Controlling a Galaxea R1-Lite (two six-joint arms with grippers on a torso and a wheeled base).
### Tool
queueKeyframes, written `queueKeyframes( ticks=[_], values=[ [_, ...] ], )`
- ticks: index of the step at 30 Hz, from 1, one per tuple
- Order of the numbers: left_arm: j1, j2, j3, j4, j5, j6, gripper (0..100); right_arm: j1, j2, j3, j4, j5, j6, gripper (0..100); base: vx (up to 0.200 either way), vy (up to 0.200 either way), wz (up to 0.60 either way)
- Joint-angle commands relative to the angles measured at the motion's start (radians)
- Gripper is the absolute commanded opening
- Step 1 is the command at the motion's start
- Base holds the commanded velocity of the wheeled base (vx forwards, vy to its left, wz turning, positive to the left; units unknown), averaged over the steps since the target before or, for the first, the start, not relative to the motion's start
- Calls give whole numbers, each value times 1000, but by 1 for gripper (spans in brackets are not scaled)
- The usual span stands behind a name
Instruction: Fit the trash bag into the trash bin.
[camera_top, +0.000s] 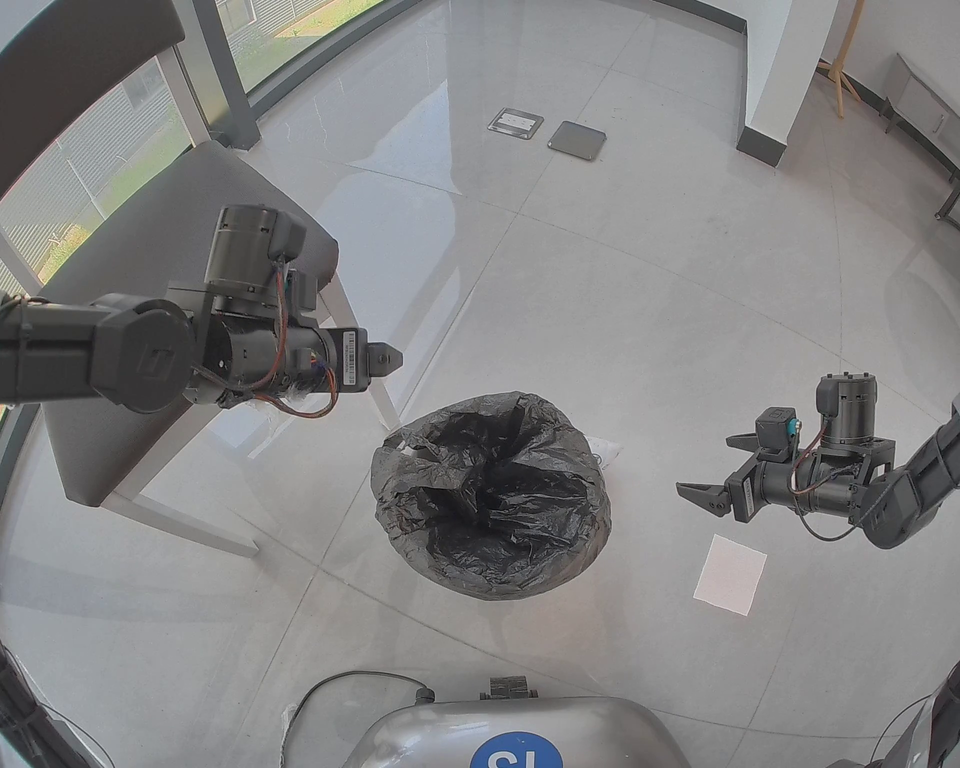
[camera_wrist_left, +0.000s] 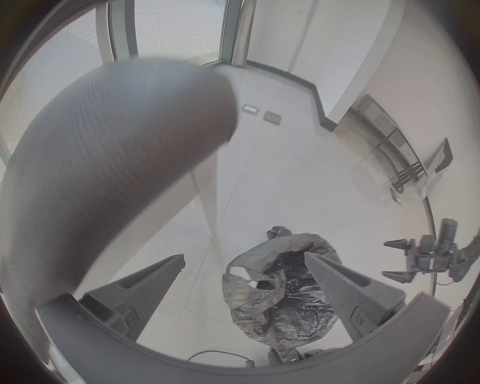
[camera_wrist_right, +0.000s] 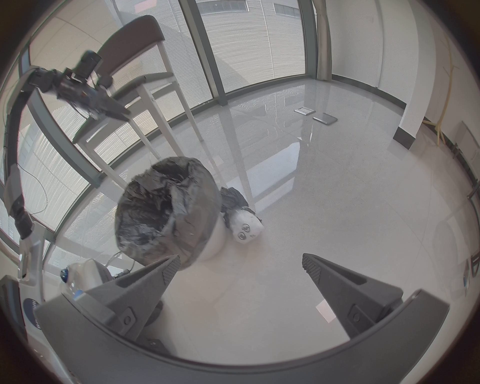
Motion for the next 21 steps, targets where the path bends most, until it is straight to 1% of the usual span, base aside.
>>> queueKeyframes(
  ticks=[1,5,12,18,21],
  values=[
    [-47,-99,9,-22,-1,1,100,-37,148,-88,2,2,-30,100,0,0,0],
    [-70,-134,7,-22,-1,1,100,-28,230,-184,10,4,-44,100,0,0,0],
    [-103,-195,0,-23,1,3,100,29,370,-301,11,4,-47,100,0,0,0],
    [-109,-212,-16,-23,1,4,100,70,431,-384,13,6,-45,100,0,0,0],
    [-108,-211,-46,-23,1,4,100,88,467,-443,14,6,-45,100,0,0,0]
  ],
)
